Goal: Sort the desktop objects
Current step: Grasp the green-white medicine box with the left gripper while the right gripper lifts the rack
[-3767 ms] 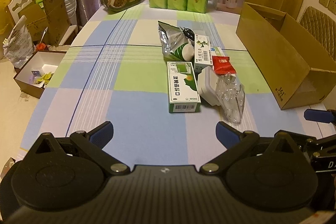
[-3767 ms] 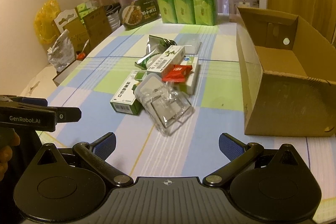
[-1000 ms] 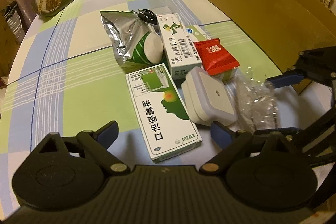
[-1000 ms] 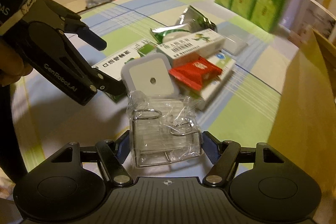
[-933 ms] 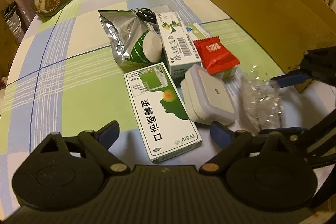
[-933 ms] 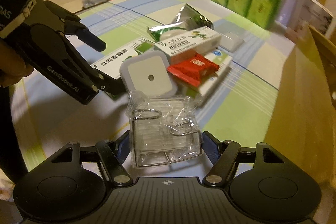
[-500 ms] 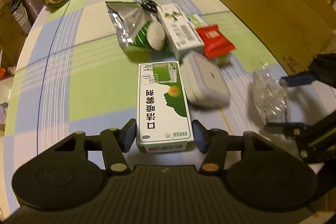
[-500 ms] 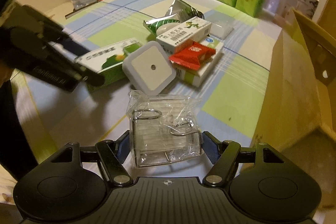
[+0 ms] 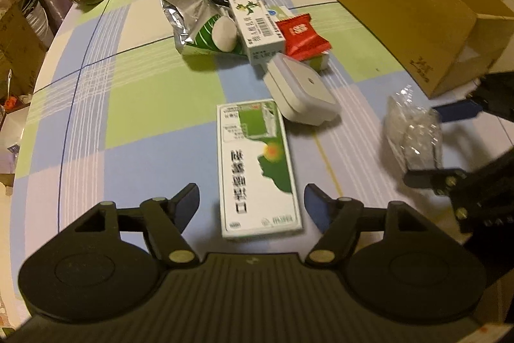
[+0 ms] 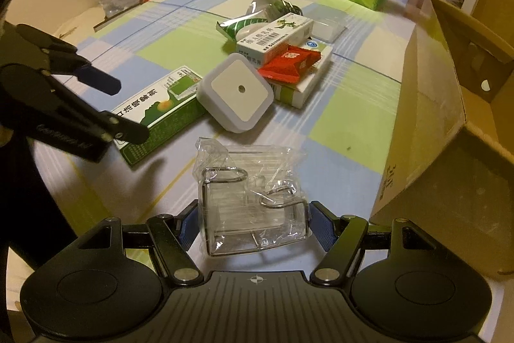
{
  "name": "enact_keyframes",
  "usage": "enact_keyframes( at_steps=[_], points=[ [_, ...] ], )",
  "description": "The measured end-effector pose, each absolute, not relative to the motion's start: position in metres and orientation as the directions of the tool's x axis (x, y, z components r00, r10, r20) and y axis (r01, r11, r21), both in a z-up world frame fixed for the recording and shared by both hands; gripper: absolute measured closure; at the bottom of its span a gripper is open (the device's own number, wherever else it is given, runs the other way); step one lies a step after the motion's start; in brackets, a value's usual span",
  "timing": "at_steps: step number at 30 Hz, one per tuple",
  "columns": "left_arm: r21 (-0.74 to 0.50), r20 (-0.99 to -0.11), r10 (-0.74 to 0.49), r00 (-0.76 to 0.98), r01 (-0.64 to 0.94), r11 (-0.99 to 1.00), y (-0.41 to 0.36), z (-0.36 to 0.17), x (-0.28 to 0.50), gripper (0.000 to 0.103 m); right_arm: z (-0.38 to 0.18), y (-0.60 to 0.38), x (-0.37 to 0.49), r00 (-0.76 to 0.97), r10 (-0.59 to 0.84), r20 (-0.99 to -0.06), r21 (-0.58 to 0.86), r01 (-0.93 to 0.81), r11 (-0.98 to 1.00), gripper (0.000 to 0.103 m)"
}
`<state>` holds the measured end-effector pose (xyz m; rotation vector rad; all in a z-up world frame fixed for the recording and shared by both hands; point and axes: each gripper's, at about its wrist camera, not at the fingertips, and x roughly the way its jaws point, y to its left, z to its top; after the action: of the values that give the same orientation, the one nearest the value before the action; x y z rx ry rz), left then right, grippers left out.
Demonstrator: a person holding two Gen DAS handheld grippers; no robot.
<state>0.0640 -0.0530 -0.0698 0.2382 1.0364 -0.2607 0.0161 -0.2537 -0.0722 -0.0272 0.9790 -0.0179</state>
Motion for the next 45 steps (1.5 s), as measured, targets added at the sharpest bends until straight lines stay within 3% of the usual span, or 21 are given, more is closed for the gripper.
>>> enact_keyframes(
  at_steps=[10,20,23,24,27,45],
  points=[
    [0.047,-0.876,-0.116,0.469,0.321,0.946,-0.056,-0.083,0.080,0.035,-0.081,-0.267,0.024,0.586,0.014,-0.811,0.045,0.038,0.998,0.031],
    [0.037,-0.868,-0.122,0.481,0.308,0.951,-0.054,-0.087,0.083,0.035,-0.087,-0.262,0.025,0.589,-0.009,-0.808,0.031,0.058,0.998,0.028],
    [0.042,-0.869,-0.121,0.480,0.315,0.948,-0.056,-0.089,0.083,0.041,-0.088,-0.262,0.025,0.586,-0.013,-0.810,0.034,0.070,0.997,0.029],
    [0.041,-0.871,-0.122,0.476,0.319,0.947,-0.056,-0.090,0.083,0.051,-0.088,-0.262,0.025,0.588,-0.016,-0.809,0.033,0.074,0.997,0.033],
    [0.035,-0.868,-0.127,0.481,0.314,0.949,-0.056,-0.090,0.080,0.052,-0.086,-0.261,0.023,0.593,-0.035,-0.804,0.023,0.090,0.996,0.037],
    [0.000,-0.832,-0.161,0.531,0.289,0.957,-0.046,-0.053,0.039,0.053,-0.050,-0.251,-0.014,0.657,-0.100,-0.747,0.011,0.163,0.987,0.037]
  ],
)
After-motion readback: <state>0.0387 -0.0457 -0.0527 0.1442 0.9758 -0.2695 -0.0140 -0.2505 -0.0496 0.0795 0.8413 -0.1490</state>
